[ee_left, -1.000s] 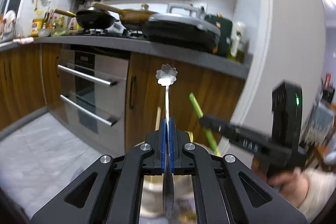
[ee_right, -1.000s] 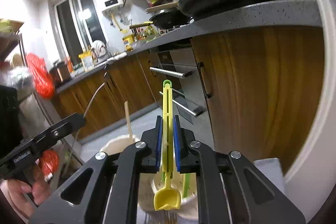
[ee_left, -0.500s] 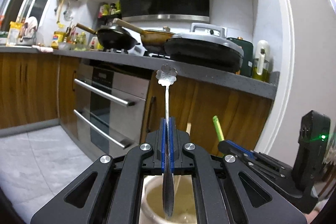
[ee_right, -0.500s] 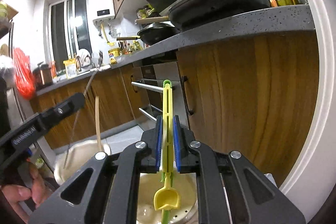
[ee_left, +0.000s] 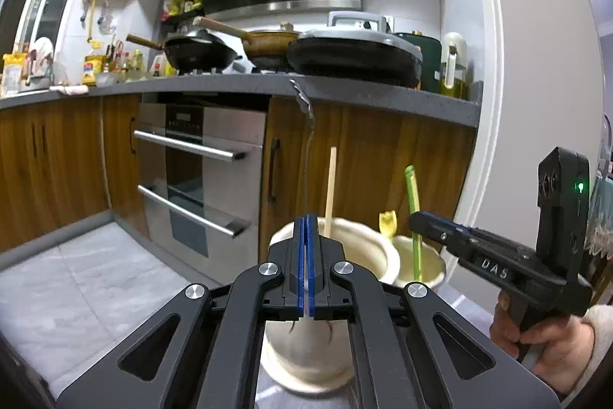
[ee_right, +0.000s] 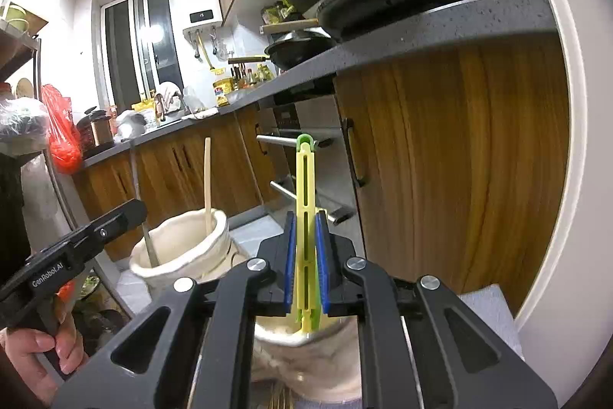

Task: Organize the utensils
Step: 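Lift both and release them into the ceramic holder compartments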

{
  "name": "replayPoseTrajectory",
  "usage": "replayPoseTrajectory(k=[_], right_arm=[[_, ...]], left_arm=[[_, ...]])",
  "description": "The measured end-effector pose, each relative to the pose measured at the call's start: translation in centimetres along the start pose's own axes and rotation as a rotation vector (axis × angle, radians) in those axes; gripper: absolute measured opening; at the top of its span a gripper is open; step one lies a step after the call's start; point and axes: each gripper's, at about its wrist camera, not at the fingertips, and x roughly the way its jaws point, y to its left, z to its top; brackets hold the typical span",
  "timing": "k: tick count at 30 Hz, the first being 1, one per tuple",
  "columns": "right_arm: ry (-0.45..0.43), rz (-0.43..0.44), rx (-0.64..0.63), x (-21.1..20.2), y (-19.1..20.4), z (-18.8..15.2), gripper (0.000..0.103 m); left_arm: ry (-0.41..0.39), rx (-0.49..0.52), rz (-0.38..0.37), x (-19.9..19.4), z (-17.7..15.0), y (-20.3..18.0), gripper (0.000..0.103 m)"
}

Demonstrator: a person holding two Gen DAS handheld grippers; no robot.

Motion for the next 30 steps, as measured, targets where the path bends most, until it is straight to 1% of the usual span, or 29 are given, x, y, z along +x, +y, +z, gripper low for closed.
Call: replayPoseTrajectory(k=[4, 10, 16, 18, 19, 20, 21, 22, 24, 25, 26, 27, 28, 29, 30], right_arm=[[0.026, -0.016, -0.012, -0.6, 0.1, -0.3, 0.010], [0.085, -0.060, -0.017, -0.1, -0.1, -0.6, 0.010], [0.110, -0.068, -0.019, -0.2, -0.1, -0.7, 0.010], [0.110, -0.069, -0.018, -0.2, -0.2, -0.6, 0.011], [0.109, -0.067, -0.014, -0.3, -0.2, -0.5, 0.013], [0.106, -0.066, -0.010, -0.5, -0.3, -0.4, 0.021], [0.100, -0.066, -0.007, -0.7, -0.3, -0.3, 0.028], [0.092, -0.062, -0.006, -1.1, -0.3, -0.2, 0.030], [0.085, -0.073, -0.012, -1.5, -0.3, -0.1, 0.032], [0.081, -0.077, -0.013, -1.8, -0.3, 0.0, 0.033], [0.080, -0.078, -0.011, -2.1, -0.3, 0.0, 0.037], [0.080, -0.079, -0.009, -2.6, -0.4, 0.0, 0.042], [0.081, -0.077, -0.010, -2.9, -0.4, 0.0, 0.044], [0.085, -0.077, -0.014, -3.4, -0.3, 0.0, 0.046], [0.091, -0.078, -0.020, -3.6, -0.3, -0.1, 0.050]], left_arm=[[0.026, 0.019, 0.015, -0.3, -0.3, -0.1, 0.002], [0.069, 0.037, 0.038, 0.2, -0.3, -0.3, 0.002], [0.084, 0.046, 0.049, 0.2, -0.1, -0.5, 0.002], [0.083, 0.049, 0.054, 0.0, 0.0, -0.6, 0.006], [0.082, 0.048, 0.059, -0.2, 0.1, -0.6, 0.011], [0.080, 0.048, 0.063, -0.2, 0.2, -0.7, 0.015], [0.077, 0.048, 0.068, -0.4, 0.3, -0.8, 0.015], [0.076, 0.050, 0.072, -0.4, 0.4, -0.8, 0.015], [0.079, 0.052, 0.081, -0.7, 0.4, -0.8, 0.016], [0.082, 0.051, 0.086, -0.8, 0.4, -0.8, 0.021], [0.084, 0.049, 0.091, -1.0, 0.5, -0.7, 0.032], [0.084, 0.047, 0.095, -1.2, 0.4, -0.7, 0.038], [0.082, 0.046, 0.099, -1.4, 0.4, -0.7, 0.045], [0.084, 0.049, 0.104, -1.9, 0.3, -0.7, 0.049], [0.092, 0.056, 0.110, -2.1, 0.1, -0.7, 0.050]])
